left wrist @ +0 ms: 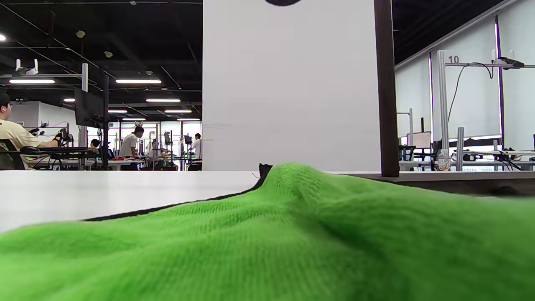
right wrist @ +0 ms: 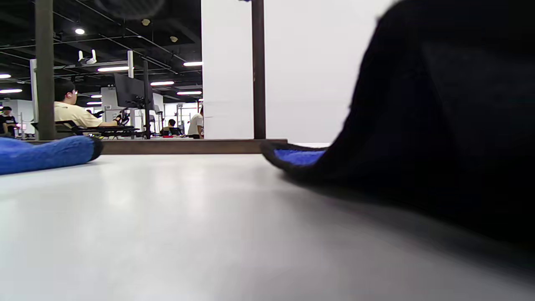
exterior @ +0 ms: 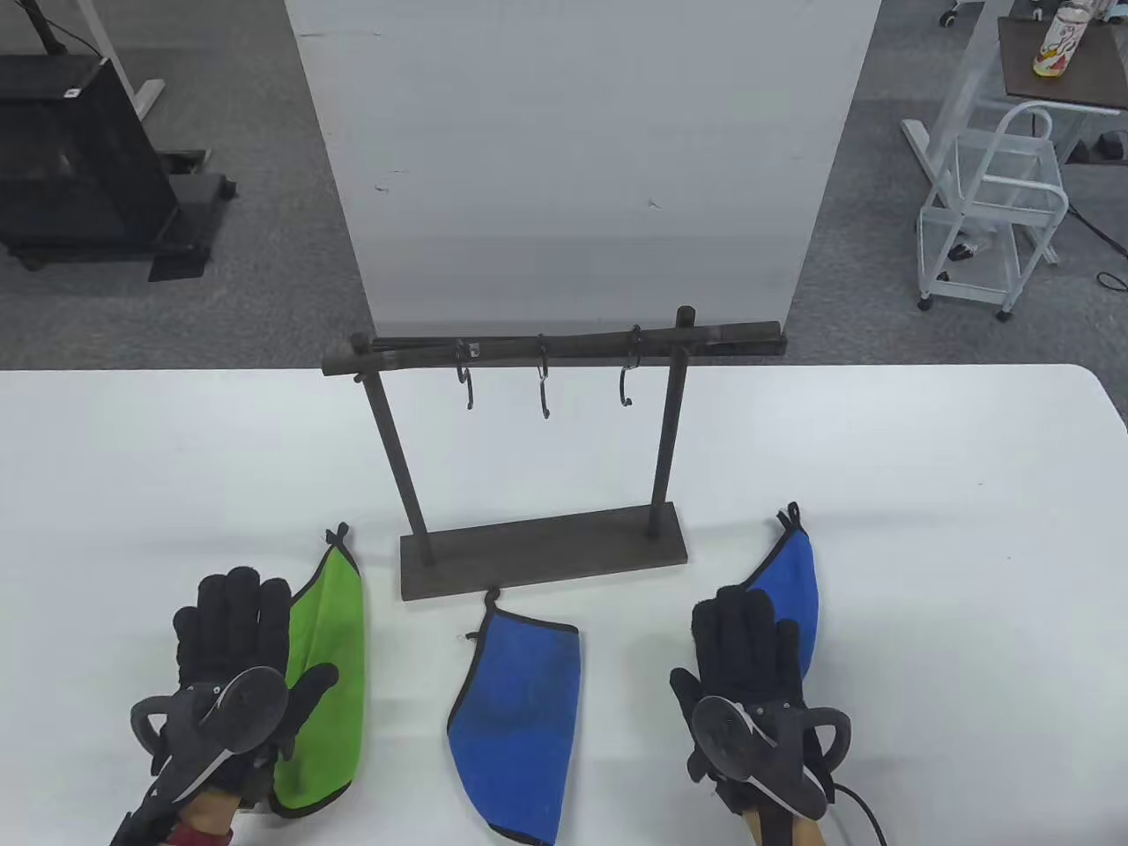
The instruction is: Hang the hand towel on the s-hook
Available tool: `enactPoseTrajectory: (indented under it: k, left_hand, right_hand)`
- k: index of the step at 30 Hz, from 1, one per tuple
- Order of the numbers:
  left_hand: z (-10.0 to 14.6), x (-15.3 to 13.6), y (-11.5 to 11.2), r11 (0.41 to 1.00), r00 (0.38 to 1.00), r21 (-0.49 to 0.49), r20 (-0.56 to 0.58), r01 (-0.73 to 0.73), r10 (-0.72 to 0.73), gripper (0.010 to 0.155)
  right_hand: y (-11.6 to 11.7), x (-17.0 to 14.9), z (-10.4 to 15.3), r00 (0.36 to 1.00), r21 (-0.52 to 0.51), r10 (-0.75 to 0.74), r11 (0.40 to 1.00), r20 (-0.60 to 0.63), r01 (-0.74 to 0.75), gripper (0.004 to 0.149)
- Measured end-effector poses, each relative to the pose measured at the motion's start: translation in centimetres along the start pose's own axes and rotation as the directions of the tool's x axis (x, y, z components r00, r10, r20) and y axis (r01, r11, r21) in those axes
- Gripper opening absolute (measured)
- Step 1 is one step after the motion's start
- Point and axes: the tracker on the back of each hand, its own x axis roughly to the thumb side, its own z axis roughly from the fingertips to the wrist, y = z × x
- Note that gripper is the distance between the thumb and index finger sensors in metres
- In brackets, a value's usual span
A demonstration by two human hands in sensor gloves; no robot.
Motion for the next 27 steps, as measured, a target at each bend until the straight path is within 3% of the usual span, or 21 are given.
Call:
enactPoseTrajectory:
  k: [13, 20, 24, 27]
  left_hand:
    - [0.1, 0.0, 0.3, 0.997, 0.998, -0.051, -0.029, -0.052, 0.051, 0.093]
    - [0.1, 0.5, 4.6, 0.974, 0.974, -0.073, -0.093, -0.214, 0.207, 0.088]
    - [-1.9, 1.3, 8.2, 0.943, 0.95, -0.133, -0.105, -0.305, 0.292, 0.087]
    - [-3.4, 1.9, 10.3, 0.939, 0.944, -0.107, -0.095, -0.326, 0.317, 0.085]
  right_hand:
    - [-0.5, 0.3, 0.7, 0.999, -0.022, -0.033, 0.999, 0.03, 0.034, 0.071]
    - [-1.2, 0.3, 1.1, 0.997, -0.036, -0.075, 0.996, 0.037, 0.076, 0.071]
    - [-1.2, 0.2, 1.4, 0.994, -0.028, -0.099, 0.995, 0.037, 0.1, 0.071]
    - [-1.2, 0.1, 1.6, 0.993, -0.03, -0.11, 0.993, 0.038, 0.111, 0.071]
